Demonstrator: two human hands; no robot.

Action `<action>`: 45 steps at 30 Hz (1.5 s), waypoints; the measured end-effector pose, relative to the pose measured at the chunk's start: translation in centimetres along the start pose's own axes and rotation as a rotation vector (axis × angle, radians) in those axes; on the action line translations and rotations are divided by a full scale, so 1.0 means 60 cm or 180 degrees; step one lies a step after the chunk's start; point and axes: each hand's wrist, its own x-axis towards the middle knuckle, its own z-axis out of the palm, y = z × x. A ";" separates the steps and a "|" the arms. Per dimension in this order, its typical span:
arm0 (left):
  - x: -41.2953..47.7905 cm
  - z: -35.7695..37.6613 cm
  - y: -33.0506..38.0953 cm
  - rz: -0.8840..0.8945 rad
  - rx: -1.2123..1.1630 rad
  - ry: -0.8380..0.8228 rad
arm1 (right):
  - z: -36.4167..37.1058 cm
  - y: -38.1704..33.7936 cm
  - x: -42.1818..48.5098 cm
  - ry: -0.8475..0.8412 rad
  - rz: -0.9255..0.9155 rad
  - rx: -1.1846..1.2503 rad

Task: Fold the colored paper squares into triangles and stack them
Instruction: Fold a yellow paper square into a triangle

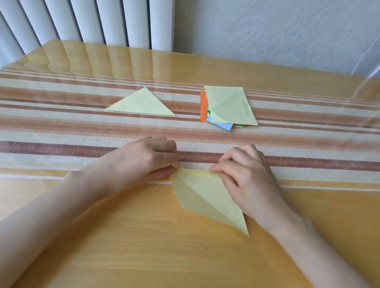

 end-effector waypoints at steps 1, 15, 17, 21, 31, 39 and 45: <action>-0.002 -0.001 0.001 0.0006 0.0008 -0.0006 | -0.001 0.000 -0.001 -0.0010 -0.0049 -0.0046; -0.039 -0.006 0.014 -0.0143 0.0408 -0.0097 | -0.029 -0.036 -0.020 -0.0471 0.0058 -0.0989; -0.043 0.001 0.019 -0.0184 0.0567 -0.0024 | -0.030 -0.051 -0.013 -0.0512 0.0186 -0.1090; -0.040 0.006 0.022 -0.0110 0.0750 0.0065 | -0.010 -0.076 0.014 -0.0679 -0.0091 -0.1209; -0.041 0.012 0.026 -0.0261 0.0833 0.0271 | -0.028 -0.045 -0.013 -0.0471 0.0121 -0.1359; -0.044 0.007 0.049 -0.0693 0.0326 0.0179 | -0.050 -0.032 -0.031 -0.0381 0.0566 -0.1545; -0.022 0.026 0.053 -0.1064 0.0412 0.0573 | -0.090 -0.080 -0.022 -0.0453 0.1544 0.0969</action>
